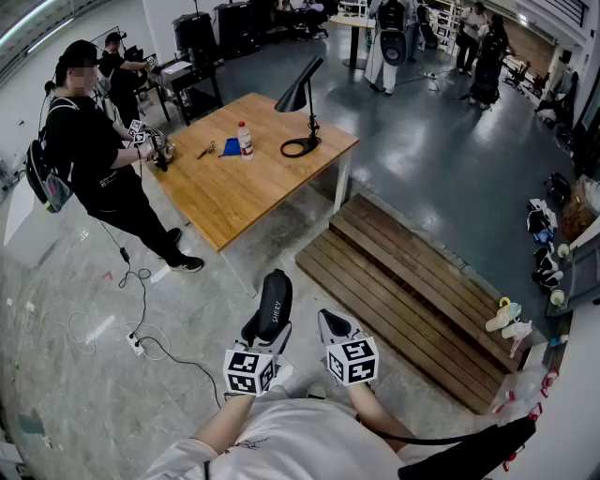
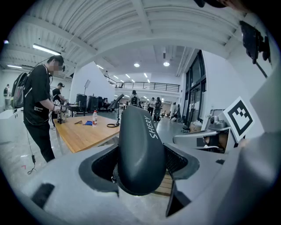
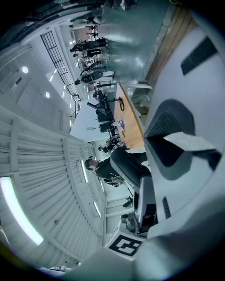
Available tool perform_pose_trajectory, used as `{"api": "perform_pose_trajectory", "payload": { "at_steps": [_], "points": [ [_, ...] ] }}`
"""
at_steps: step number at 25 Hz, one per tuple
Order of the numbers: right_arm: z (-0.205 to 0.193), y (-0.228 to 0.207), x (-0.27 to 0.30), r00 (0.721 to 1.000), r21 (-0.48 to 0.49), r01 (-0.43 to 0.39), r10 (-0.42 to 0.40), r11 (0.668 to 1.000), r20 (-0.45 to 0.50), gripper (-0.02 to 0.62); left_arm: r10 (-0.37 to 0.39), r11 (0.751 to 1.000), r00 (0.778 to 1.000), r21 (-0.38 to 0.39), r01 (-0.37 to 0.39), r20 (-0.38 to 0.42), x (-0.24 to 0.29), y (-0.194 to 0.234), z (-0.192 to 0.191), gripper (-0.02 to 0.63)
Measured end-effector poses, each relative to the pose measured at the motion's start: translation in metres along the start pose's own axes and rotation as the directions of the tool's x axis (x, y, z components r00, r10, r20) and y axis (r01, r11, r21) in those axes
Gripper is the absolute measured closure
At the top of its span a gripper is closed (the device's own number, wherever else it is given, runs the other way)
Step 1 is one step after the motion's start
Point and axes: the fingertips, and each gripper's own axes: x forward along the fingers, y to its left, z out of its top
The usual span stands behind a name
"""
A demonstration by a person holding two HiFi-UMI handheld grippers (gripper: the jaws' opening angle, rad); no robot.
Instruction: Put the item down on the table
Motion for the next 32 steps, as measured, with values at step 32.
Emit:
{"api": "perform_pose_trajectory", "payload": {
  "at_steps": [32],
  "points": [
    [0.162,-0.134,0.306,0.998,-0.032,0.069,-0.069,0.997,0.004,0.591,-0.079,0.996,0.996,-0.029,0.080,0.038,0.284,0.204,0.138,0.279]
  ]
}}
